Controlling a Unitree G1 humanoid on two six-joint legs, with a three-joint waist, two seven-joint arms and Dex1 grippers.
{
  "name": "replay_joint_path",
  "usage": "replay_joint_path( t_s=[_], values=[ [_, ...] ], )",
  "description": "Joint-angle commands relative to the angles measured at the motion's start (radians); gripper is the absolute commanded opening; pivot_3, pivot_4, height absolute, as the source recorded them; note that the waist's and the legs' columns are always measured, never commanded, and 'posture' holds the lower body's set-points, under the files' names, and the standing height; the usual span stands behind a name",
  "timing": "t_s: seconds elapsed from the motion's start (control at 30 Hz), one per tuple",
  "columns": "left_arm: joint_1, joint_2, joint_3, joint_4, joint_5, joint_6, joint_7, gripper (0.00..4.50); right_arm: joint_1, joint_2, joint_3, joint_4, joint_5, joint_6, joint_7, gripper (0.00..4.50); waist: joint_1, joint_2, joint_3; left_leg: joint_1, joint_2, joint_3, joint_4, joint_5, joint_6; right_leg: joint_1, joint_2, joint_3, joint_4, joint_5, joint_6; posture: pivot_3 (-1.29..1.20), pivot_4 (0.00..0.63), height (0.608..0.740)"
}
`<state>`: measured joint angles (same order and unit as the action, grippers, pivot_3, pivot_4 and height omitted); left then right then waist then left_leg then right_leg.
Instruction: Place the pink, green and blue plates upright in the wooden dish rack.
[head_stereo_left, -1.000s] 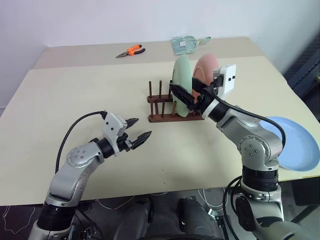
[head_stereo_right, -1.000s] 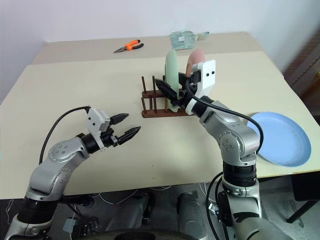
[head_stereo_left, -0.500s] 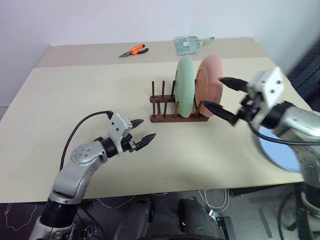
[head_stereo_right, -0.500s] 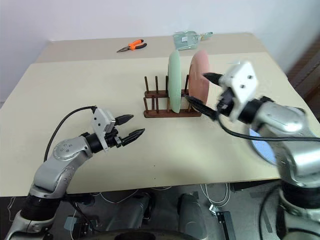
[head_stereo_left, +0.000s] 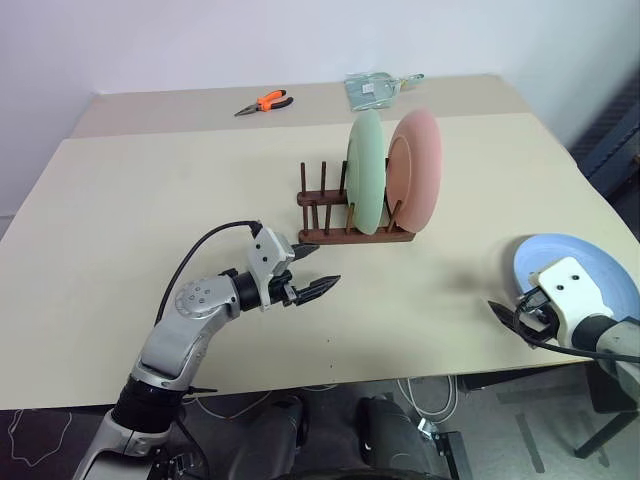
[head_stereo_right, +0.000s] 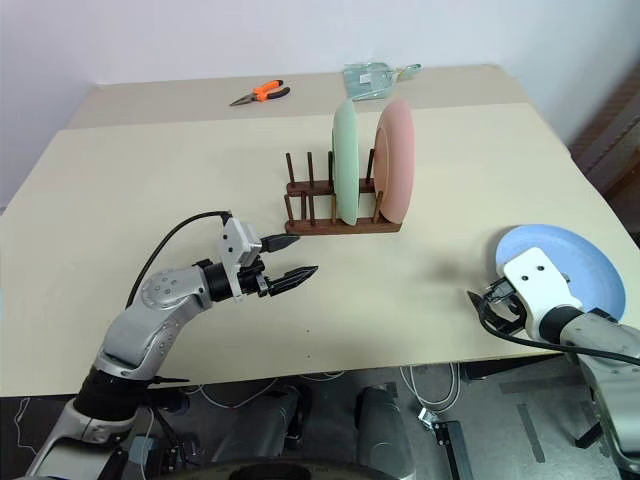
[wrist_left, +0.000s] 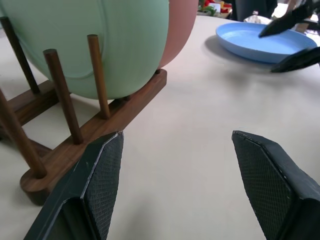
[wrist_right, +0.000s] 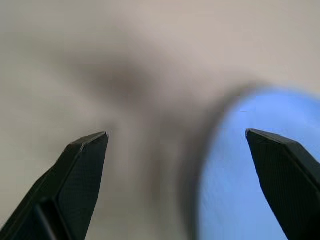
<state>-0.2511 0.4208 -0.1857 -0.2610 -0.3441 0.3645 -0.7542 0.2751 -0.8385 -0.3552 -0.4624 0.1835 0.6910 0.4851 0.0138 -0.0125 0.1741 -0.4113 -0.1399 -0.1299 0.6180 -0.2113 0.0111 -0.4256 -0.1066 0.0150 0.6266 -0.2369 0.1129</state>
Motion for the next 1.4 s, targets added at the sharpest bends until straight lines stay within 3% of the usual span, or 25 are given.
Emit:
replay_joint_path(
  t_s=[0.03, 0.27, 0.4, 0.53, 0.67, 0.77, 0.83, 0.9, 1.0, 1.17, 1.4],
  values=[
    [-0.01, -0.01, -0.009, -0.014, 0.01, -0.026, -0.007, 3.57, -0.012, 0.016, 0.011, 0.028, -0.062, -0.003, -0.048, 3.55, 0.0, 0.0, 0.0, 0.0, 0.0, 0.0, 0.0, 0.0, 0.0, 0.0, 0.0, 0.0, 0.0, 0.0, 0.0, 0.0, 0.15, 0.72],
    [0.003, -0.012, -0.005, -0.022, 0.022, -0.027, -0.008, 3.57, -0.068, 0.041, 0.038, 0.049, -0.086, 0.001, -0.059, 0.06, 0.0, 0.0, 0.0, 0.0, 0.0, 0.0, 0.001, 0.0, 0.0, 0.0, 0.0, 0.0, 0.0, 0.0, 0.0, 0.0, 0.15, 0.72],
    [0.018, -0.003, 0.009, -0.018, 0.048, -0.047, 0.011, 3.57, -0.198, 0.049, 0.035, 0.027, -0.116, -0.135, -0.097, 0.06, -0.006, 0.001, 0.001, 0.0, 0.0, 0.0, 0.001, 0.0, 0.0, 0.0, 0.001, 0.0, 0.001, 0.0, 0.0, 0.0, 0.15, 0.72],
    [0.022, 0.004, 0.039, 0.025, 0.075, -0.094, 0.028, 3.57, -0.459, 0.095, -0.003, -0.03, -0.024, -0.217, -0.112, 0.06, -0.003, 0.002, 0.001, 0.001, 0.0, 0.001, 0.001, 0.0, 0.0, 0.0, 0.001, 0.0, 0.002, 0.0, 0.001, 0.0, 0.15, 0.72],
    [0.02, 0.016, 0.068, 0.075, 0.094, -0.14, 0.041, 3.57, -0.754, 0.183, -0.014, -0.104, 0.223, -0.132, -0.101, 0.06, -0.001, 0.003, 0.002, 0.001, 0.001, 0.0, 0.001, 0.0, 0.0, 0.0, 0.002, 0.0, 0.002, 0.001, 0.002, 0.0, 0.15, 0.72],
    [0.002, 0.011, 0.092, 0.119, 0.114, -0.178, 0.064, 3.57, -0.942, 0.292, 0.004, -0.158, 0.537, -0.014, -0.124, 0.06, 0.0, 0.002, 0.002, 0.0, 0.001, -0.002, 0.0, 0.0, 0.0, 0.0, 0.002, -0.001, 0.002, 0.002, 0.003, 0.0, 0.15, 0.72],
    [-0.01, 0.013, 0.114, 0.157, 0.131, -0.209, 0.087, 3.57, -1.042, 0.413, 0.036, -0.167, 0.733, 0.035, -0.221, 0.06, 0.0, 0.002, 0.002, 0.0, 0.001, -0.002, 0.0, 0.0, 0.0, -0.001, 0.002, 0.0, 0.002, 0.002, 0.003, 0.0, 0.15, 0.72],
    [-0.019, 0.025, 0.143, 0.199, 0.142, -0.24, 0.103, 3.57, -1.088, 0.541, 0.082, -0.159, 0.91, 0.057, -0.327, 0.06, -0.002, 0.002, 0.002, 0.0, 0.001, -0.003, 0.0, 0.0, 0.0, -0.001, 0.002, 0.0, 0.002, 0.002, 0.002, 0.0, 0.15, 0.72],
    [-0.014, 0.052, 0.191, 0.239, 0.139, -0.262, 0.105, 3.57, -1.077, 0.706, 0.168, -0.11, 1.035, 0.07, -0.446, 0.06, -0.006, 0.003, 0.002, 0.0, 0.001, -0.003, -0.001, 0.0, 0.0, -0.003, 0.003, 0.0, 0.003, 0.002, 0.002, 0.0, 0.15, 0.72],
    [0.013, 0.087, 0.237, 0.238, 0.129, -0.271, 0.102, 3.57, -1.041, 0.824, 0.293, 0.036, 0.954, 0.065, -0.487, 0.06, -0.01, 0.003, 0.001, 0.001, 0.001, -0.003, -0.002, 0.001, 0.0, -0.004, 0.004, 0.001, 0.004, 0.003, 0.001, 0.0, 0.15, 0.72],
    [0.061, 0.083, 0.245, 0.175, 0.126, -0.252, 0.12, 3.57, -1.055, 0.862, 0.294, 0.138, 0.9, 0.03, -0.498, 0.06, -0.012, 0.004, 0.001, 0.001, 0.0, -0.002, -0.002, 0.001, -0.001, -0.005, 0.005, 0.001, 0.005, 0.004, 0.001, 0.0, 0.15, 0.72]
  ],
)
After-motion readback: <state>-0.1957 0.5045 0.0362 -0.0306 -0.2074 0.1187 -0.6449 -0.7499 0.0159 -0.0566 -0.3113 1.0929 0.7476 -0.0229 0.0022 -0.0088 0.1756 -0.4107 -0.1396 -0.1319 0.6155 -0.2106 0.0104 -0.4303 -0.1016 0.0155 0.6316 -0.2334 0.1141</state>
